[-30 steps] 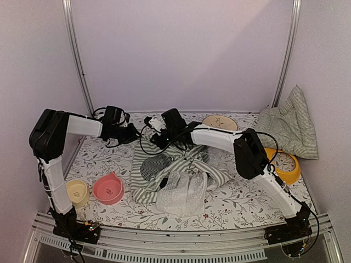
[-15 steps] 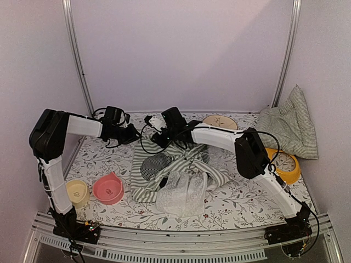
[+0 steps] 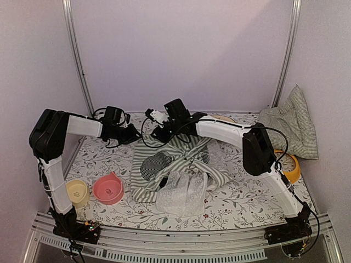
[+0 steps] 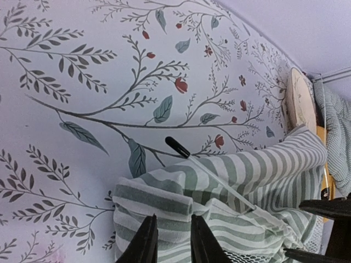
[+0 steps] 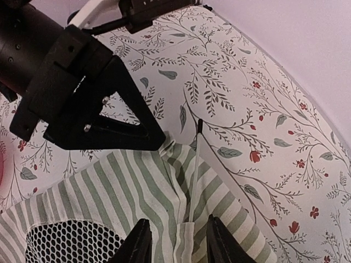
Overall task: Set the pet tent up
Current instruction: Pick up the tent pole from the tent.
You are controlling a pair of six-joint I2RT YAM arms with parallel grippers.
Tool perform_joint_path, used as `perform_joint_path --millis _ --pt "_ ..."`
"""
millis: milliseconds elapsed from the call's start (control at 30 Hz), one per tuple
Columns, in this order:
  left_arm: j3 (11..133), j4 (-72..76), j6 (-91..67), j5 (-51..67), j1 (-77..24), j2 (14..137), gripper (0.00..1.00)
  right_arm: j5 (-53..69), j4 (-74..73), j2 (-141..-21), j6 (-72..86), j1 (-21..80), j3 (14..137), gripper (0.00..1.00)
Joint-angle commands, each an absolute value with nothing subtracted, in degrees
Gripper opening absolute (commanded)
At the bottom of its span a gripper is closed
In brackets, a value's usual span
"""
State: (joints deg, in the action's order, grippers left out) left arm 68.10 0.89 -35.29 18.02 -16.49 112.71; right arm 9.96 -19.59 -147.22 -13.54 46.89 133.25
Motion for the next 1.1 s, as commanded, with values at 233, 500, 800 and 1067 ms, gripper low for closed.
perform_joint_path --millis 233,500,800,1067 --pt "68.64 0.62 -33.99 19.50 -16.32 111.00 0.22 11.67 -22.73 -150.50 -11.95 44.83 132.40 0.37" --pt "68.97 0.53 -33.75 19.70 -16.35 111.17 0.24 15.12 -24.03 -151.27 -11.66 44.85 132.73 0.28" --pt "69.78 -0.22 -33.05 18.27 -16.34 111.80 0.19 15.35 -25.49 -149.06 -11.02 45.22 132.11 0.01" --pt "67.06 3.07 -35.08 16.68 -15.35 111.30 0.26 11.51 -25.56 -146.82 -9.62 45.84 131.70 0.00"
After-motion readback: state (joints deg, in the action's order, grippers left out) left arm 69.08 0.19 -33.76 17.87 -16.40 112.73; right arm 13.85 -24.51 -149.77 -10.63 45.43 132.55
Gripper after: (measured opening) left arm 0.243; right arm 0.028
